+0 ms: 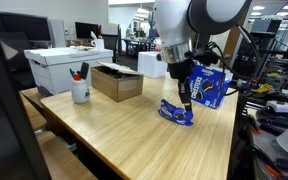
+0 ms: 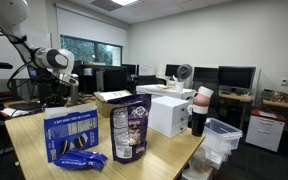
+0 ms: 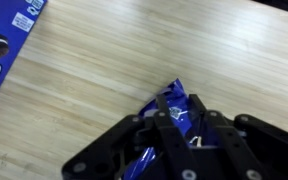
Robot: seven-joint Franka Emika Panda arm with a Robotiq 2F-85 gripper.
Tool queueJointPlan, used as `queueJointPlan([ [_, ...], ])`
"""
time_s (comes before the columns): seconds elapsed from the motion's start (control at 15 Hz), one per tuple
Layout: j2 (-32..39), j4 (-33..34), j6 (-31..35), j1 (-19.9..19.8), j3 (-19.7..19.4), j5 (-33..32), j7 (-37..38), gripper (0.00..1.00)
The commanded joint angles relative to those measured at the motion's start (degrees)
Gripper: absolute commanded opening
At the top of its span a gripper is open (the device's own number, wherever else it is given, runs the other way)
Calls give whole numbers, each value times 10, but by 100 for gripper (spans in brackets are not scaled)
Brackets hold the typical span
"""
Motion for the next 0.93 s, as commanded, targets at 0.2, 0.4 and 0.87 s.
queueJointPlan([
  [0.2, 8, 8, -10, 9, -1, -9, -4, 40],
  [0.4, 11, 10, -10, 11, -1, -10, -6, 54],
  [0.87, 36, 18, -9, 13, 1, -5, -23, 95],
])
